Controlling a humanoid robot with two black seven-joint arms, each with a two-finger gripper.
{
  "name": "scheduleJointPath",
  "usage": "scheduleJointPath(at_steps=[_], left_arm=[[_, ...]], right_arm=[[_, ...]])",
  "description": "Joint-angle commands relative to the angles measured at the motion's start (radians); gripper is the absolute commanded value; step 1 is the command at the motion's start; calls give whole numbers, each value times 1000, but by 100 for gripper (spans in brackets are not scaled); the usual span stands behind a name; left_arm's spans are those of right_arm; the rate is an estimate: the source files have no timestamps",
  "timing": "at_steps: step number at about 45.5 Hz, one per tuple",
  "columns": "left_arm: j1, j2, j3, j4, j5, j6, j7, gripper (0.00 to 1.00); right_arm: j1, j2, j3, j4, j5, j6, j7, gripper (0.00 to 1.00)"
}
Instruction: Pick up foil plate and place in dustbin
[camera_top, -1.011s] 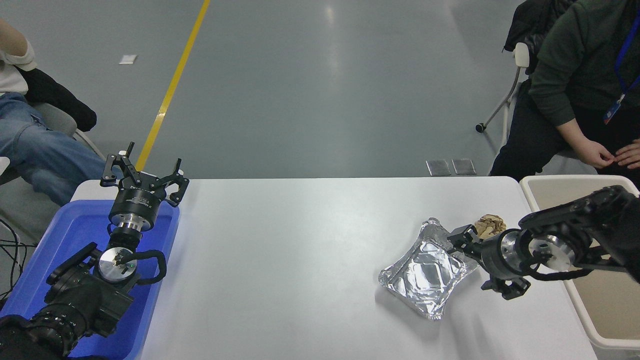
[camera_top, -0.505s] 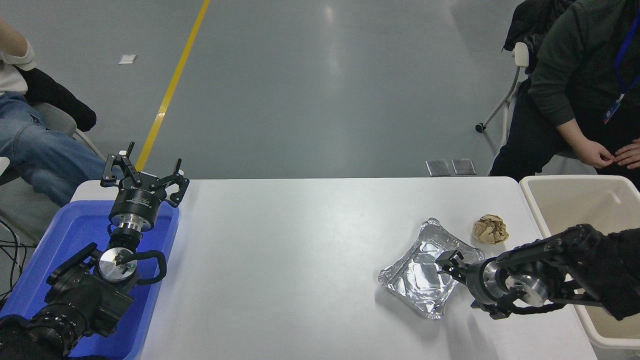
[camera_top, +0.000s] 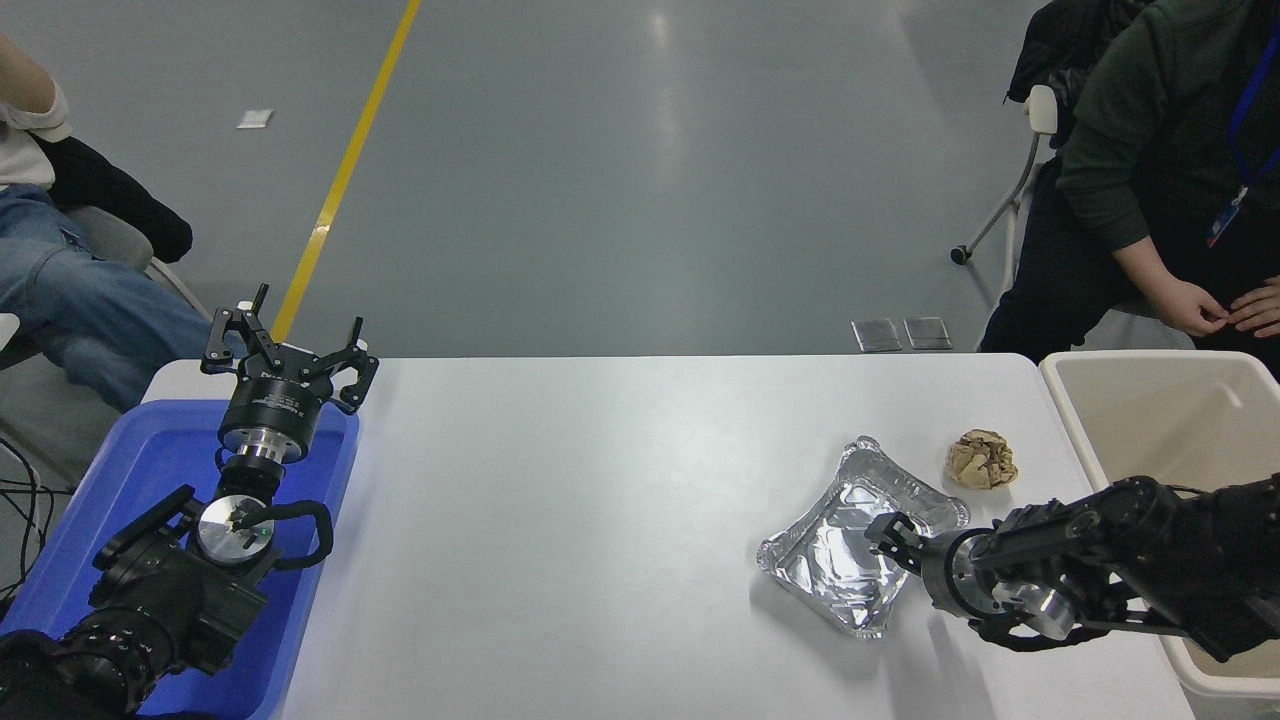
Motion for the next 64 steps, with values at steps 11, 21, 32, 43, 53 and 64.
scheduleJointPath(at_steps=[11,21,32,43,53,64], left_arm=[[0,-1,1,-1,0,0,0,99],[0,0,1,0,0,0,0,99],[-1,0,1,0,0,0,0,99],[-1,0,-1,-1,0,0,0,99],[0,0,1,0,0,0,0,99],[0,0,1,0,0,-1,0,99]], right_arm=[[-31,26,4,-5,4,-48,-1,70],[-34,39,4,-3,50,-51,-1,27],[-33,50,2,-2,53,-50,-1,0],[-16,47,1,-2,53,-51,-1,0],[1,41,-13,1,48,-50,-1,0],[127,7,-108,61,45,-31,-1,0]])
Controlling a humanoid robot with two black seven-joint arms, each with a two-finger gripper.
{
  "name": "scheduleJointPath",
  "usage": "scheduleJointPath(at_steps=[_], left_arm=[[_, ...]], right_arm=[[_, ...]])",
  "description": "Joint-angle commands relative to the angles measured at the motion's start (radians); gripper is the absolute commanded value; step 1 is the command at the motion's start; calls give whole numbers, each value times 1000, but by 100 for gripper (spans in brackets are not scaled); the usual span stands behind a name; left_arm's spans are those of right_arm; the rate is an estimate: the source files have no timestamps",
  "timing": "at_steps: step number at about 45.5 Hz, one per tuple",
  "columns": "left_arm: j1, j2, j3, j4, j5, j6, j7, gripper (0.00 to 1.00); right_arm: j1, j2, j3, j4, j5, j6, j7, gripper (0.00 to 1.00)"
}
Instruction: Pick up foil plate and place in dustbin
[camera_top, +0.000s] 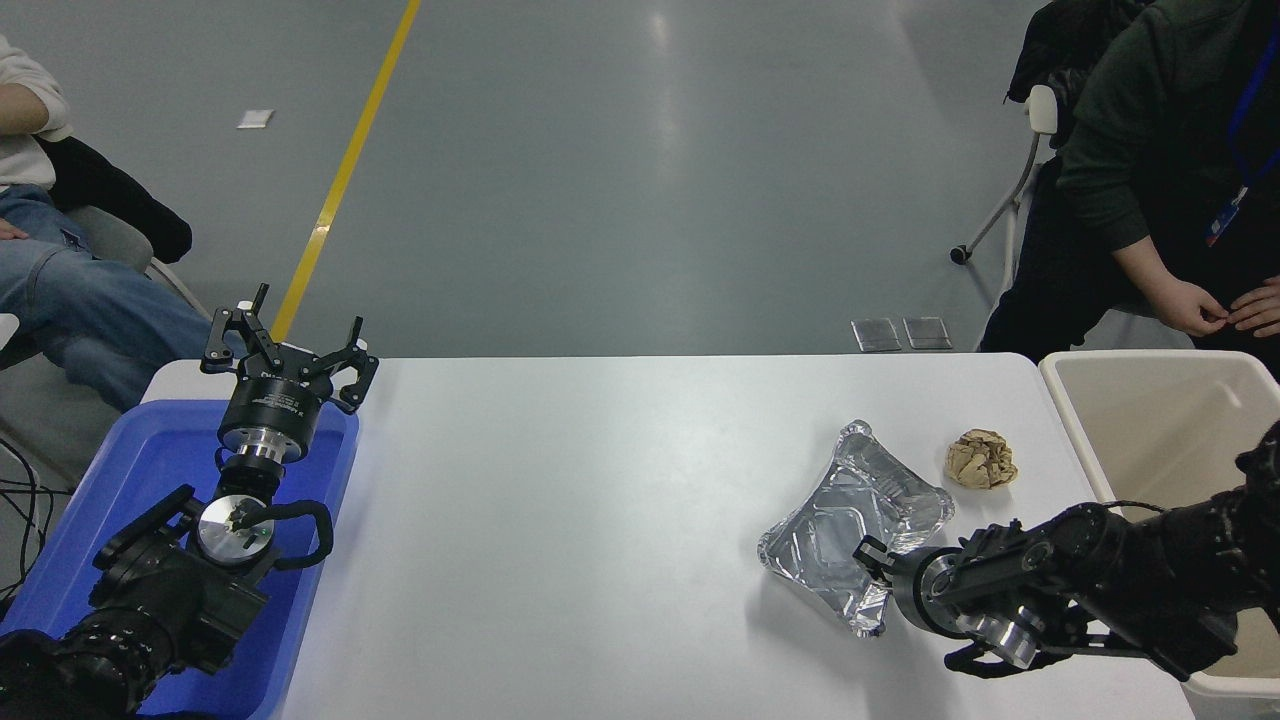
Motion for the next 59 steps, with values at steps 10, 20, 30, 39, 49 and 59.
scheduleJointPath(at_steps=[10,20,30,39,49,59], left_arm=[[0,0,1,-1,0,0,0,99],[0,-1,1,1,0,0,0,99],[0,0,-1,1,0,0,0,99],[0,-1,1,1,0,0,0,99],[0,0,1,1,0,0,0,99],[0,0,1,1,0,0,0,99]], right_arm=[[329,-66,-224,144,-5,98,0,0],[582,-85,-345,173,-3,258,-3,0],[803,-97,-462,161,-23,452,-6,0],[947,-118,-506,147,-98,580,-6,0],[1064,-132,-549,147,-138,681,-8,0],[1110,-131,-569,145,-147,718,-8,0]])
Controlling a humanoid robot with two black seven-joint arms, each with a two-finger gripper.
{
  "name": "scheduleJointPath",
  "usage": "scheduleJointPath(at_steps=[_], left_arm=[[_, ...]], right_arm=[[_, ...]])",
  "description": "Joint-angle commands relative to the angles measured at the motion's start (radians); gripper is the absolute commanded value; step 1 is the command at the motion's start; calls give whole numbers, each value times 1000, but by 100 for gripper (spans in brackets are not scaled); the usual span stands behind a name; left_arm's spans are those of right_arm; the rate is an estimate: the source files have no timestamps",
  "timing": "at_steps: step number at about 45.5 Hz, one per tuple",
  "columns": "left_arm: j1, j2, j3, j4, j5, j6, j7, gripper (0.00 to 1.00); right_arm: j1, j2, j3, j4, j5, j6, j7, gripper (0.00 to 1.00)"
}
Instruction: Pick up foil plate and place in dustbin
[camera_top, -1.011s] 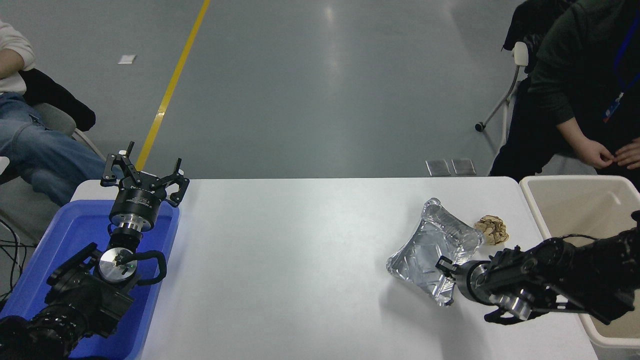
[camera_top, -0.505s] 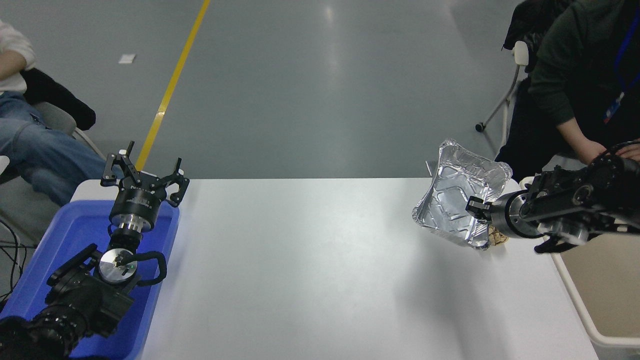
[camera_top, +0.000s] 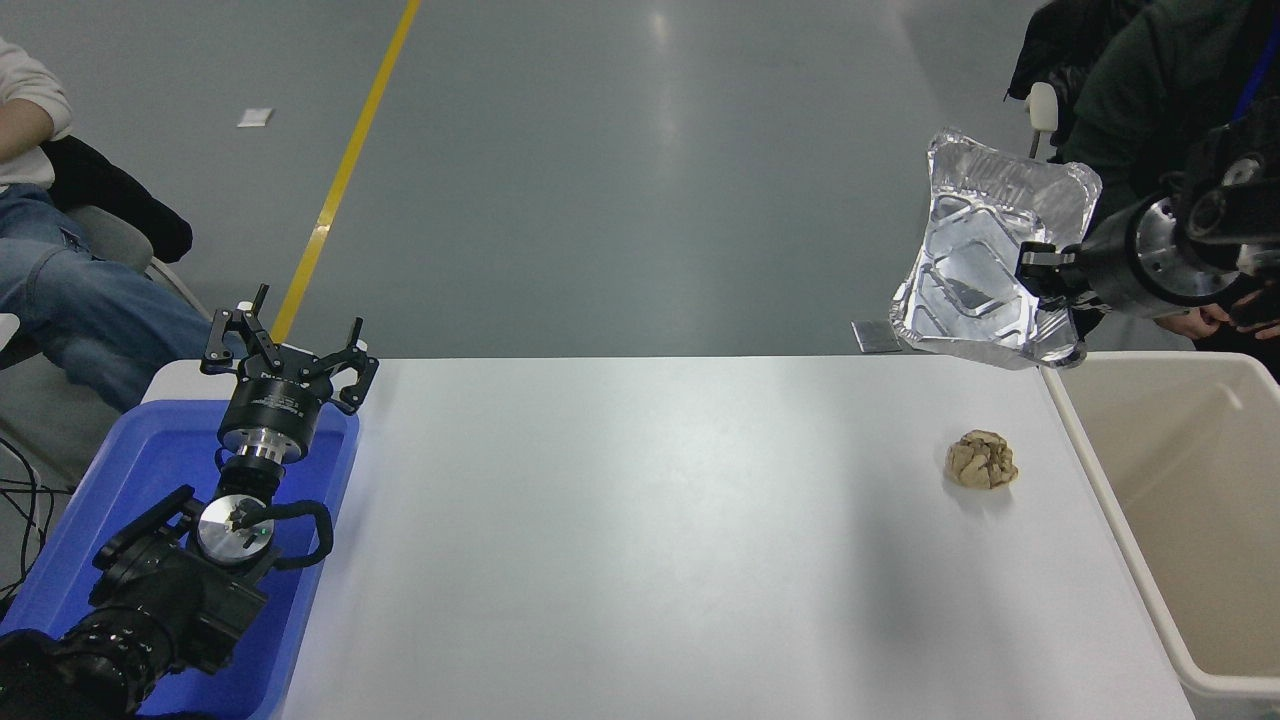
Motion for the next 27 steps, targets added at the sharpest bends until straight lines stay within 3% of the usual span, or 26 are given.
scheduleJointPath(at_steps=[1,12,27], left_arm=[[0,0,-1,0,0,0,0,99],[0,0,0,0,0,0,0,99],[0,-1,0,-1,0,0,0,99]], right_arm=[[79,-2,-31,-2,-22,65,-1,0],[21,-2,-34,-79,-24,54,-1,0],[-390,-71,-83,-554,30,46,-1,0]])
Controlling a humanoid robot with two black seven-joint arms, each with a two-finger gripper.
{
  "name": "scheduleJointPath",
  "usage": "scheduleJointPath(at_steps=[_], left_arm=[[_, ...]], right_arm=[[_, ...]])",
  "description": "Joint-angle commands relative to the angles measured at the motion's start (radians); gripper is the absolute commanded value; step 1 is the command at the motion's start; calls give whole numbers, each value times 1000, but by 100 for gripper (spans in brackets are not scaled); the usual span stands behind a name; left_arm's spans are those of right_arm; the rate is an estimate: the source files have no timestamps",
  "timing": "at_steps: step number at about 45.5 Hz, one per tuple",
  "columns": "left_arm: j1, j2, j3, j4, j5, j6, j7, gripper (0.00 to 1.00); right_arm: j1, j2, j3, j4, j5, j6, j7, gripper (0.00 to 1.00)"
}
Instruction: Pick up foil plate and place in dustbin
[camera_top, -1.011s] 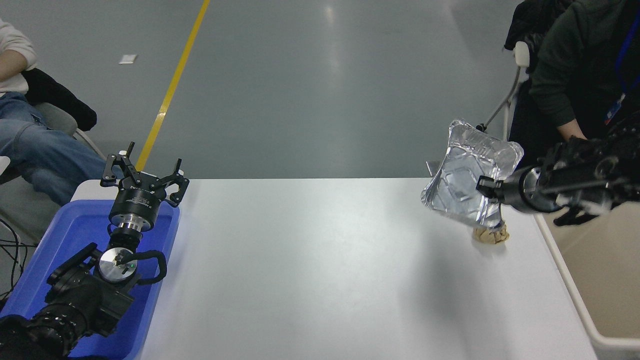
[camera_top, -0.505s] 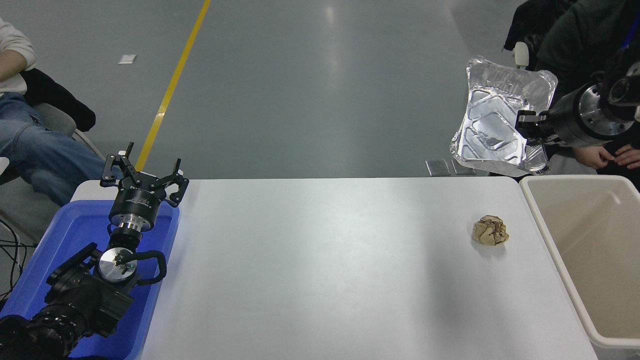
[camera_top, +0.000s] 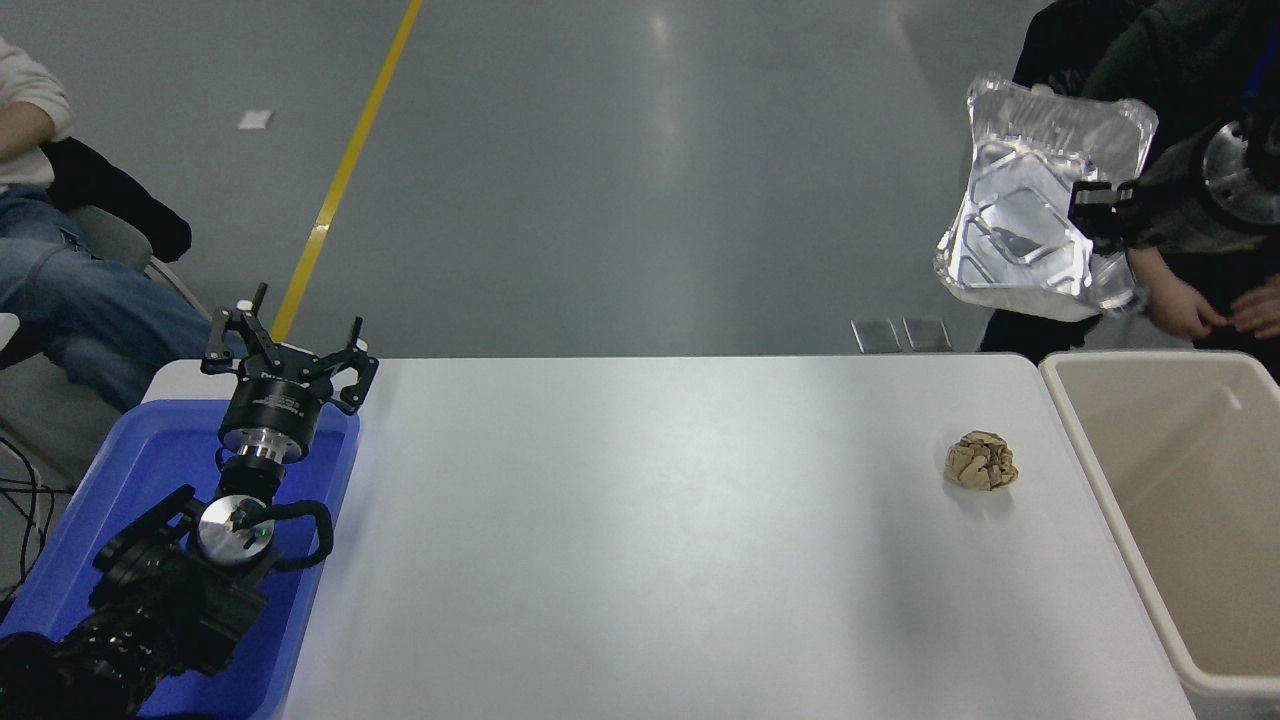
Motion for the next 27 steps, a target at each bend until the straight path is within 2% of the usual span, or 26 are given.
scheduleJointPath(at_steps=[1,9,19,27], left_arm=[[0,-1,0,0,0,0,0,99],[0,-1,0,0,0,0,0,99],[0,1,-1,0,0,0,0,99],[0,1,-1,-1,0,0,0,99]], right_arm=[[-280,-56,-22,-328,36,-1,-1,0],[-522,-102,-8,-578,50,-19,-1,0],[-768,-167,17,-747,165,-131,0,0],[-999,-164,187,-853,165,-214,0,0]])
